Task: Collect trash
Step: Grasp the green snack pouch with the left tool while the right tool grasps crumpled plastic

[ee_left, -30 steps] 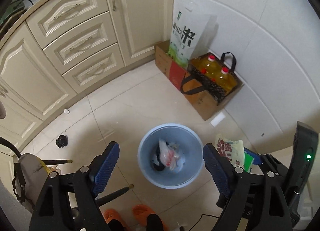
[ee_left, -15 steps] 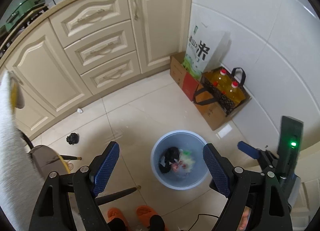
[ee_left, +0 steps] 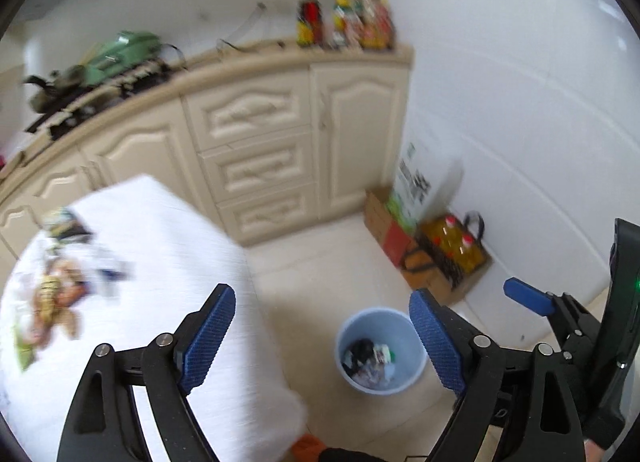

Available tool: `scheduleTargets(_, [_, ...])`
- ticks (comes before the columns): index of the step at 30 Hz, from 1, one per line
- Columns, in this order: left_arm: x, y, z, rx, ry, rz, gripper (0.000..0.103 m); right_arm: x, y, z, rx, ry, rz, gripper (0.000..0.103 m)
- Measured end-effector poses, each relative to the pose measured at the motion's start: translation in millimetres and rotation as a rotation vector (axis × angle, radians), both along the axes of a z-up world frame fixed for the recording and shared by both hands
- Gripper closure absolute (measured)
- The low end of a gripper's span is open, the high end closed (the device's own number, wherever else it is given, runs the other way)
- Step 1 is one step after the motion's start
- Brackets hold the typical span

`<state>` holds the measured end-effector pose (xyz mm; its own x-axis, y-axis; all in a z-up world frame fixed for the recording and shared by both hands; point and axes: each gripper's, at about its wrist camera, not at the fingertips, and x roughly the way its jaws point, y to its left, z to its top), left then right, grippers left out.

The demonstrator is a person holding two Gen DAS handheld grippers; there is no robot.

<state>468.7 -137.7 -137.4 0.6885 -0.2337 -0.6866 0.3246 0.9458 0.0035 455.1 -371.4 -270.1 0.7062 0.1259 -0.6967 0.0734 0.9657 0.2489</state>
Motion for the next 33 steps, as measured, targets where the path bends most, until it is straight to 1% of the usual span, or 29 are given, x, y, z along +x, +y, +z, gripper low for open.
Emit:
scheduleTargets(2, [-16.7, 35.4, 16.2, -0.005, -0.048, 0.042, 0.013, -1.2, 27.4, 22.3, -0.012, -0.036, 0.050, 0.000])
scheduleTargets(4, [-31.1, 72.4, 28.4, 0.002, -0.092, 0.097, 0.011, 1.5, 52.2, 38.1, -0.033, -0.058, 0.092, 0.000])
scheduleTargets(6, [-45.6, 109.4, 32.5, 0.009, -0.126, 0.155, 0.008, 7.2, 82.3, 52.3, -0.054, -0.079, 0.139, 0.000])
scheduleTargets(8, [-49.3, 145.1, 32.8, 0.014, -0.140, 0.218, 0.008, 14.9, 115.6, 63.8, -0.075, -0.098, 0.194, 0.000])
scheduleTargets(11, [-51.5, 207.8, 21.8, 0.025, -0.126, 0.339, 0.008, 28.6, 159.0, 70.1, -0.095, -0.106, 0.271, 0.000])
scheduleTargets(14, [-47.3, 264.4, 7.0, 0.031, -0.090, 0.451, 0.008, 43.9, 197.1, 66.0, -0.105, -0.095, 0.345, 0.000])
scheduleTargets(16, [-46.7, 291.7, -2.3, 0.016, -0.063, 0.506, 0.008, 52.4, 219.6, 61.3, -0.122, -0.083, 0.382, 0.000])
scheduleTargets(17, [-47.8, 309.3, -10.7, -0.001, -0.035, 0.531, 0.009, 58.7, 230.9, 57.6, -0.128, -0.076, 0.401, 0.000])
scheduleTargets(20, [-44.7, 334.2, -29.6, -0.033, 0.026, 0.567, 0.011, 76.6, 257.1, 45.8, -0.149, -0.053, 0.444, 0.000])
scheduleTargets(26, [-38.9, 357.2, -62.2, -0.037, 0.123, 0.594, 0.014, 109.1, 294.4, 25.7, -0.187, -0.017, 0.485, 0.000])
scheduleTargets(28, [-23.6, 355.9, -67.9, -0.065, 0.147, 0.584, 0.014, 119.6, 301.9, 19.5, -0.196, -0.010, 0.488, 0.000])
scheduleTargets(29, [-24.7, 357.5, -71.4, -0.072, 0.158, 0.577, 0.013, 125.8, 306.2, 15.7, -0.201, -0.004, 0.492, 0.000])
scheduleTargets(31, [-12.5, 358.7, -71.7, -0.078, 0.158, 0.565, 0.014, 135.9, 312.1, 10.1, -0.207, -0.009, 0.496, 0.000])
scheduleTargets(32, [-7.5, 359.0, -71.9, -0.079, 0.162, 0.561, 0.020, 141.6, 313.8, 7.8, -0.216, -0.010, 0.485, 0.000])
scheduleTargets(33, [-3.1, 366.0, -75.5, -0.082, 0.175, 0.556, 0.036, 145.6, 314.3, 6.7, -0.219, -0.013, 0.473, 0.000])
